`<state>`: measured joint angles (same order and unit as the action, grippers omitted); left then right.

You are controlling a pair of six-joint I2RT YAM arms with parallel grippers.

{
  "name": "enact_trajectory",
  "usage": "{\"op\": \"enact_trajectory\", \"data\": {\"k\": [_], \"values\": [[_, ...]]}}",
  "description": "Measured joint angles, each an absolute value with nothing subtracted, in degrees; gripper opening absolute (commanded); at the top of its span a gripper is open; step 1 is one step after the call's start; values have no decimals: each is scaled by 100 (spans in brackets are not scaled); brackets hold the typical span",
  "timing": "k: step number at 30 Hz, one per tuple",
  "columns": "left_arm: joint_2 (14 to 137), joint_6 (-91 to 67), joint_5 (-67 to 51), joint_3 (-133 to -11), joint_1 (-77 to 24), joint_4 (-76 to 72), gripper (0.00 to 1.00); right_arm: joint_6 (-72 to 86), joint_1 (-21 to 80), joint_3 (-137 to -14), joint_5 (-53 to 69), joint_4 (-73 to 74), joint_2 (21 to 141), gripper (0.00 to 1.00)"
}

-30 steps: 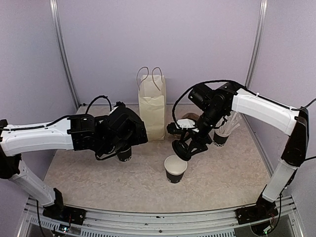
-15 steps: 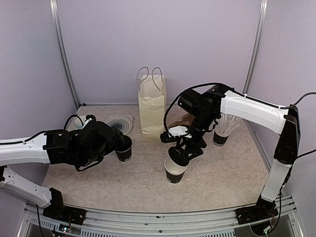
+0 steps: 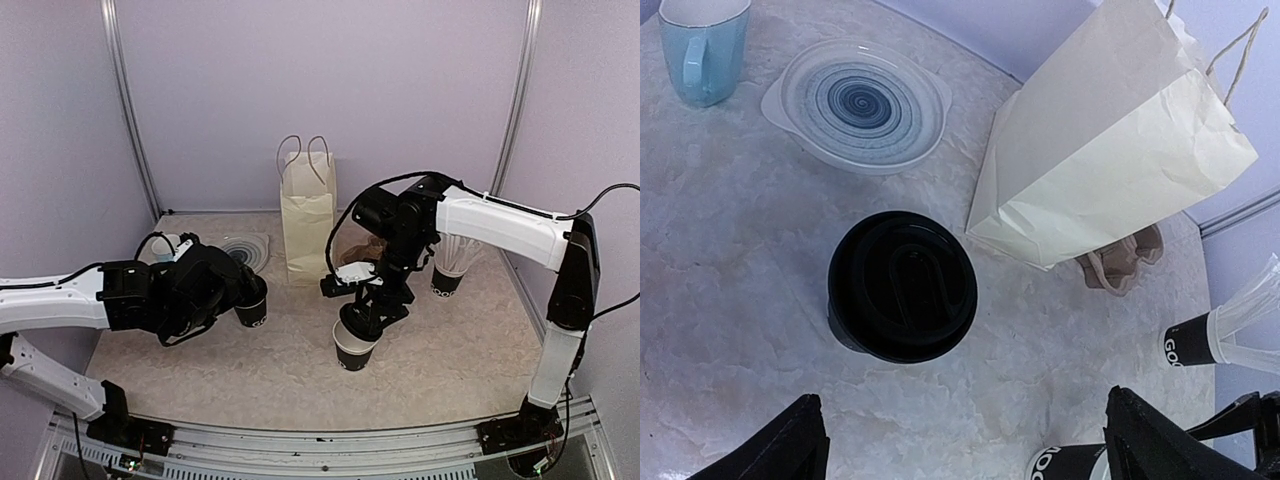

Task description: Pack the takeout coffee

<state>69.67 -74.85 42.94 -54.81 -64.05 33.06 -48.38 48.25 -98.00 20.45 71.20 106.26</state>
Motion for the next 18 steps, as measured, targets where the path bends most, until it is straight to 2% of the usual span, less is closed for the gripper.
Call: {"op": "enact_trajectory", "data": {"k": [11, 18], "values": [[6711, -7734, 4316, -5258, -6449, 3339, 94, -4746, 4971, -9828, 2005, 7207, 10755, 62], [6711, -7843, 4335, -5229, -6504, 3395, 94, -4637, 5026, -9913, 1900, 7247, 10844, 68]]}}
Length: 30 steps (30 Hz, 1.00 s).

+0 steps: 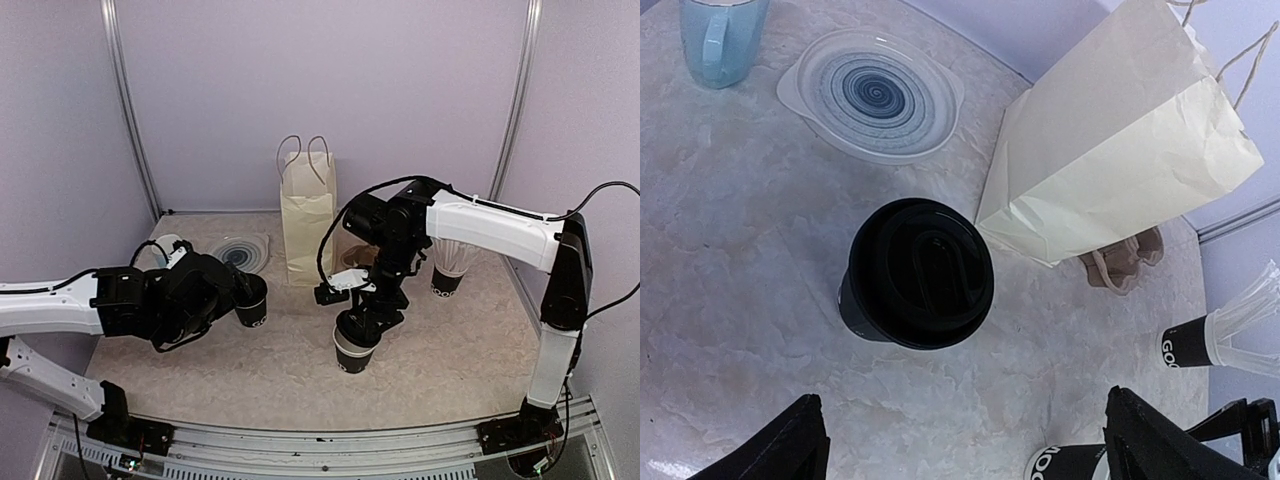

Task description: Pack the takeout coffee

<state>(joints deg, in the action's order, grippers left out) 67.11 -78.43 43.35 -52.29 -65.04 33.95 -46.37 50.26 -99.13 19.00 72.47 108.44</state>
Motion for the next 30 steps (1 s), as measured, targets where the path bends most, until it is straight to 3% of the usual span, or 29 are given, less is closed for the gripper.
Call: {"op": "enact_trajectory", "data": {"k": [7, 14, 19, 30], "values": [[6737, -7999, 4311, -5142, -6508, 3417, 93, -4517, 5135, -9959, 1767, 7258, 10914, 81], [6768, -8077, 4237, -5024, -6508, 3435, 93, -4445, 5201, -10027, 1747, 7317, 11028, 85], [6775, -8055, 4193, -4998, -6508, 3426, 93, -4383, 5201, -10300, 1745, 7391, 11028, 99], [7426, -6388, 2888, -5256, -6451, 2425, 91, -4318, 5087, -9937, 1671, 7323, 10422, 99]]}}
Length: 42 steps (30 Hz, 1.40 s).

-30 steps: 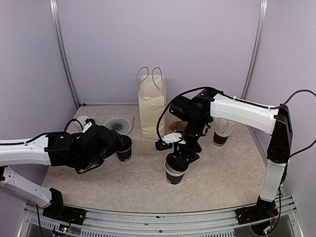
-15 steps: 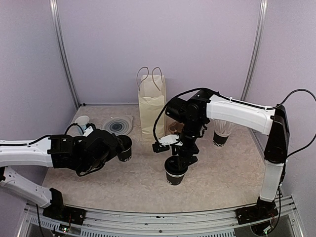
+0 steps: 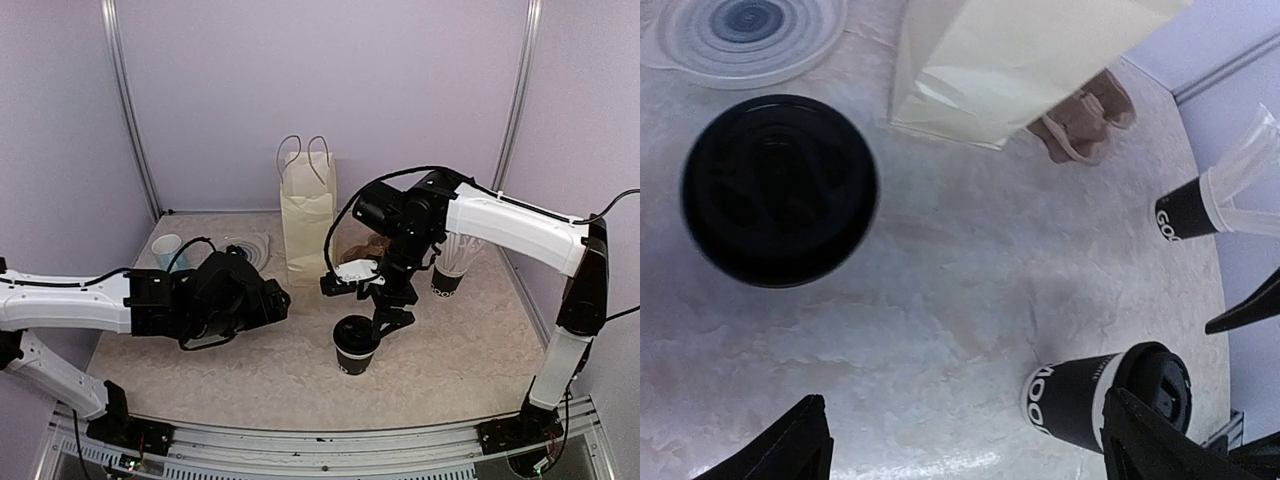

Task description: Pack the takeout coffee

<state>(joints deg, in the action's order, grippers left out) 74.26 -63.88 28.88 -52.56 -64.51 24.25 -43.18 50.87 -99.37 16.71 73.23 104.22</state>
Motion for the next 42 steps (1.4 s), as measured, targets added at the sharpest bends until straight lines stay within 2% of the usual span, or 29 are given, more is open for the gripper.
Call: {"op": "enact_trajectory", "data": {"k": [7, 10, 12, 14, 20, 28, 32, 42], "values": [[8062, -5492, 1173, -5535, -6108, 1127, 84, -3861, 4104, -8597, 2095, 6055, 8921, 99], [8241, -5273, 353, -5535, -5887, 497, 83, -3472, 3621, -7948, 2578, 5459, 8455, 90], [8374, -5164, -64, -5551, -5789, 134, 82, -3247, 3406, -7540, 2961, 5196, 8337, 81], [8597, -5065, -537, -5614, -5728, -292, 81, -3030, 3181, -7102, 3463, 4984, 8357, 77], [9319, -5133, -1745, -5712, -5592, -1422, 77, -2526, 2974, -6145, 4423, 4661, 8604, 76], [9756, -5151, -1859, -6025, -5599, -1339, 73, -2182, 2971, -6007, 4919, 4254, 8844, 74], [9721, -5037, -1715, -6125, -5662, -1041, 67, -2121, 2971, -6007, 5015, 4189, 8976, 74], [9638, -4663, -705, -6598, -5988, 423, 73, -2108, 2980, -6007, 5258, 4156, 9111, 75]]}}
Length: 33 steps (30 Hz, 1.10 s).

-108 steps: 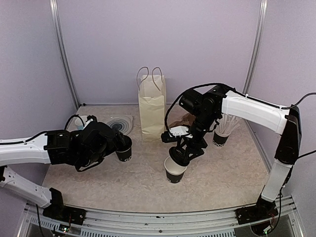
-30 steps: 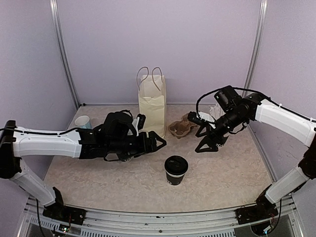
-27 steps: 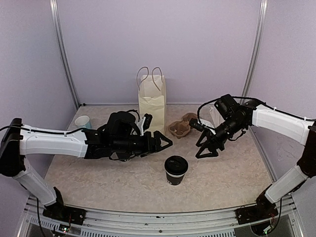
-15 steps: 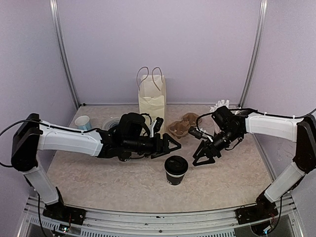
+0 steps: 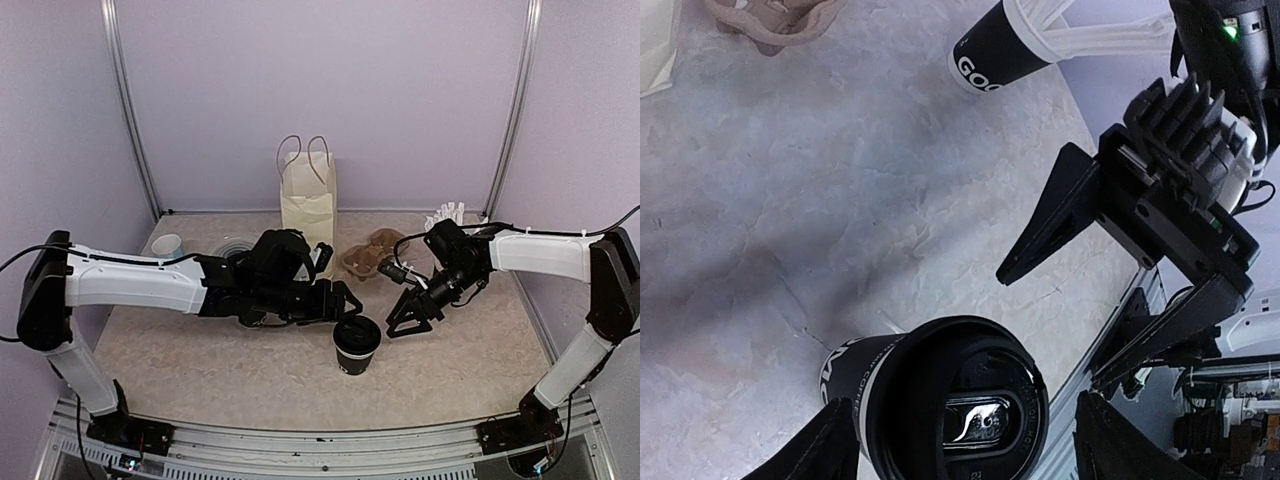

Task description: Pack the takeout coffee

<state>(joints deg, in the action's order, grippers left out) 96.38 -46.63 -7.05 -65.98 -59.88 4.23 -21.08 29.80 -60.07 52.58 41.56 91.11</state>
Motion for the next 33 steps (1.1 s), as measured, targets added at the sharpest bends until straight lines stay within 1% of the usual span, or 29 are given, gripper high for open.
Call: {"op": "enact_trajectory", "data": {"k": [9, 19, 28, 33], "values": [[9791, -4600, -799, -6569, -6117, 558, 72, -2086, 3164, -6016, 5332, 4160, 9465, 74], [9800, -4624, -878, -6217, -6154, 445, 65, -2012, 3238, -6173, 5404, 4169, 9717, 74], [9800, -4622, -878, -6097, -6224, 244, 61, -1811, 3247, -6289, 5426, 4156, 9983, 64], [9780, -4626, -827, -5878, -6246, -95, 60, -1660, 3247, -6296, 5446, 4189, 10025, 60]]}}
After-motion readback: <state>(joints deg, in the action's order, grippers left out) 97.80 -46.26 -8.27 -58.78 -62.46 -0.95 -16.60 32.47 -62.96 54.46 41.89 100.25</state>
